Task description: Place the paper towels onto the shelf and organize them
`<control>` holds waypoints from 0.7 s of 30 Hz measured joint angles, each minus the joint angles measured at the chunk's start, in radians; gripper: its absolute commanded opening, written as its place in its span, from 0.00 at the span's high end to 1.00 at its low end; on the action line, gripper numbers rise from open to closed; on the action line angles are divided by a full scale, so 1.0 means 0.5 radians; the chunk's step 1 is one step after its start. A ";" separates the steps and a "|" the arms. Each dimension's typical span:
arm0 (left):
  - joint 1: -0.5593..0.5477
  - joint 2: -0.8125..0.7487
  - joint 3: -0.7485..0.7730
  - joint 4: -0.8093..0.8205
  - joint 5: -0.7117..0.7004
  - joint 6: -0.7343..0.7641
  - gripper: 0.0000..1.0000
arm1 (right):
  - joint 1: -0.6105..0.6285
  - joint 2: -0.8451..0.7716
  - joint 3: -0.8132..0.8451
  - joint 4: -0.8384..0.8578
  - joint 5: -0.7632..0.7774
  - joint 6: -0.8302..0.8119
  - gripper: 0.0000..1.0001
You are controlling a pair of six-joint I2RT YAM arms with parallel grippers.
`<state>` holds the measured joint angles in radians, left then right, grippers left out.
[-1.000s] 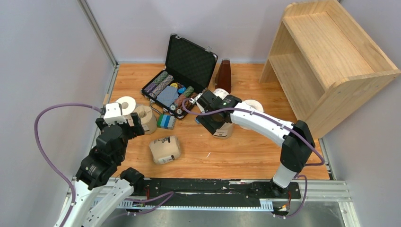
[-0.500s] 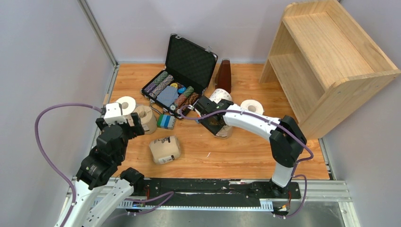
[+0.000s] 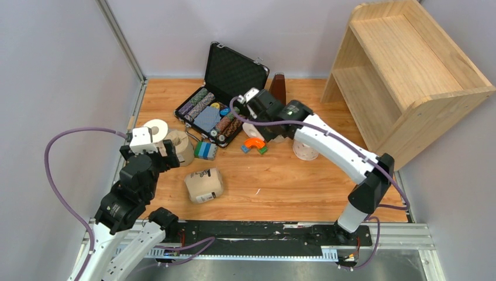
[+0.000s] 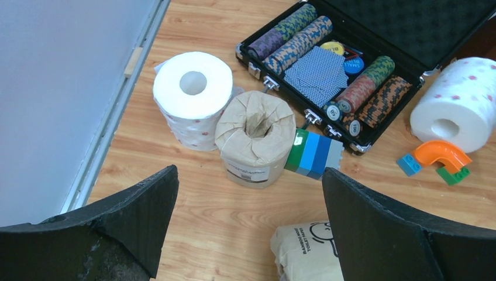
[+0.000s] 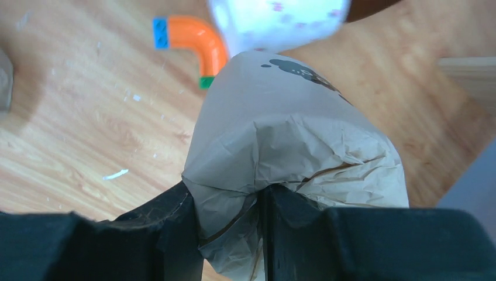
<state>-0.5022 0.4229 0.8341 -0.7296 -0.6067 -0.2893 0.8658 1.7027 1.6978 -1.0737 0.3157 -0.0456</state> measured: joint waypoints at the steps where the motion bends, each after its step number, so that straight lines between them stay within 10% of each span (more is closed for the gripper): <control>1: 0.000 0.000 -0.003 0.003 0.003 0.000 0.00 | -0.021 -0.024 0.063 -0.018 0.027 0.002 0.76; 21: 0.000 0.043 -0.010 0.031 0.061 0.008 0.00 | -1.110 0.244 1.032 -0.015 0.332 -0.076 0.72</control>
<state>-0.5022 0.4446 0.8291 -0.7139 -0.5762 -0.2852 0.3107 1.8248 2.2135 -1.0813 0.4816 -0.0837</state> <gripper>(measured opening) 0.998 0.336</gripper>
